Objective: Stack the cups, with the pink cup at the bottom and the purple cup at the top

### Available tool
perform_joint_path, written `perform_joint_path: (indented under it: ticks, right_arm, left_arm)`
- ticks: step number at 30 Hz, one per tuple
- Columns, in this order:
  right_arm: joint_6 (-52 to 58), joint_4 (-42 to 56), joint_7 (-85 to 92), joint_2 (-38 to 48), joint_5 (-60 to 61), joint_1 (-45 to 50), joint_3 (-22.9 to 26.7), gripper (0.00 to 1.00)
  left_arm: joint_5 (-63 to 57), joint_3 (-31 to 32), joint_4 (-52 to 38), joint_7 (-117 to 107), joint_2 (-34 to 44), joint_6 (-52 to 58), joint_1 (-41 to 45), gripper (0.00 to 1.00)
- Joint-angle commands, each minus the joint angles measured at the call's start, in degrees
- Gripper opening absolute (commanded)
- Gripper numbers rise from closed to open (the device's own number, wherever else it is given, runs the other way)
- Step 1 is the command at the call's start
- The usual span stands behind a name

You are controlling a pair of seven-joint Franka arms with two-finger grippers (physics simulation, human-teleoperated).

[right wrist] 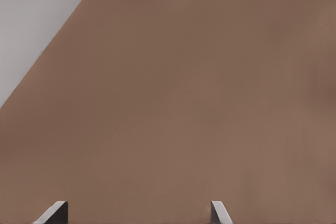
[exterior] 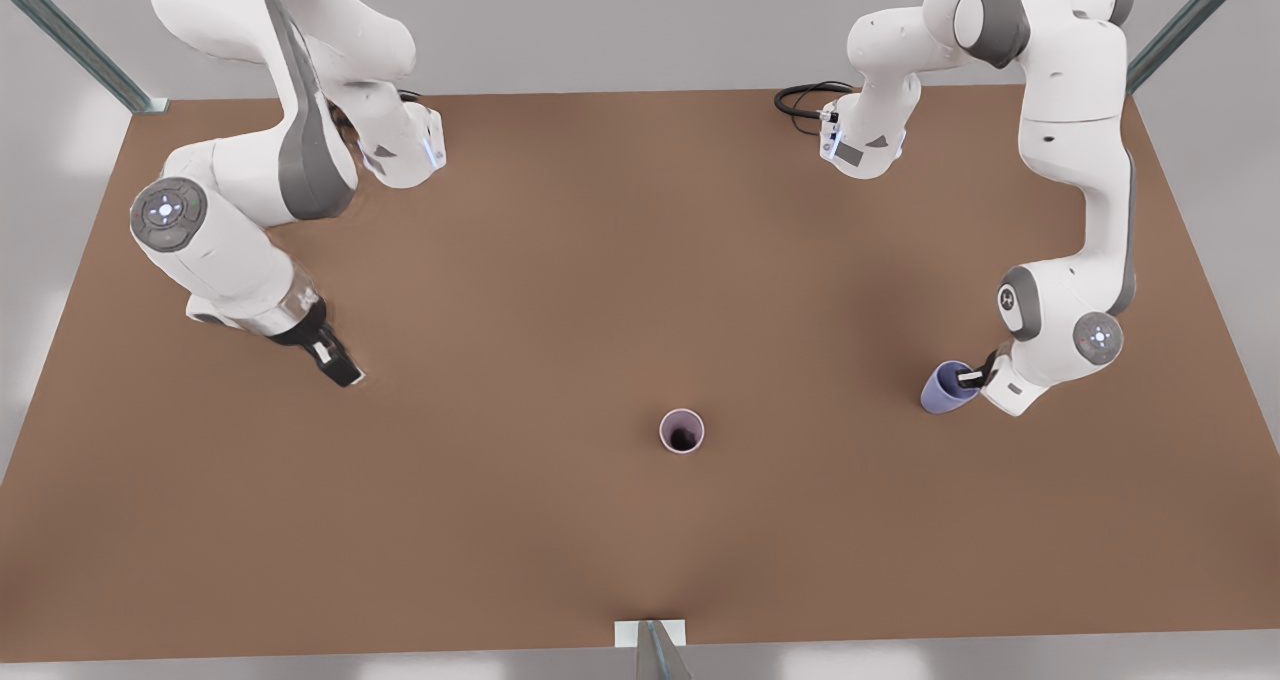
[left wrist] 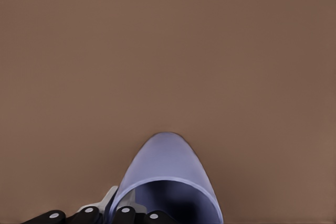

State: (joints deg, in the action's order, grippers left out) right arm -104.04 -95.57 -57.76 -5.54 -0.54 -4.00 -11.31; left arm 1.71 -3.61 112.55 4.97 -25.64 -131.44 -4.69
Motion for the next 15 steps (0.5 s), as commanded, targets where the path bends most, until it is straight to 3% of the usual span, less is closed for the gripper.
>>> perform_joint_path:
  ticks: [1, 7, 12, 13, 14, 15]
  right_arm:
    - [4.3, -2.7, 84.0, 2.7, -3.9, -1.7, 0.2, 1.00]
    - [4.0, 0.2, 113.8, 2.0, -8.6, 2.0, -0.3, 1.00]
    - [-0.4, 1.1, 150.9, 0.1, -7.9, 2.8, -0.5, 1.00]
    - [-0.2, 1.1, 149.3, 0.3, -7.8, 2.7, -0.4, 1.00]
    - [0.8, 1.1, 136.0, 0.6, -8.0, 2.4, 0.0, 1.00]
    - [3.7, 1.6, 108.9, 0.6, -8.1, 1.7, 2.0, 1.00]
  left_arm:
    - [0.6, 0.0, 0.0, -0.9, -0.1, 0.7, 0.0, 0.21]
    - [0.6, 0.5, -1.3, -1.3, 1.7, 1.0, 0.9, 0.21]
    - [0.6, 0.7, -7.3, -17.5, 3.8, 9.8, 10.4, 0.21]
    - [0.6, 2.9, -9.8, -24.5, 3.8, 12.0, 11.6, 0.21]
    - [0.6, 4.0, -12.3, -29.7, 3.2, 14.4, 13.0, 0.21]
    - [0.5, 4.6, -19.2, -39.8, 1.3, 21.3, 16.9, 0.21]
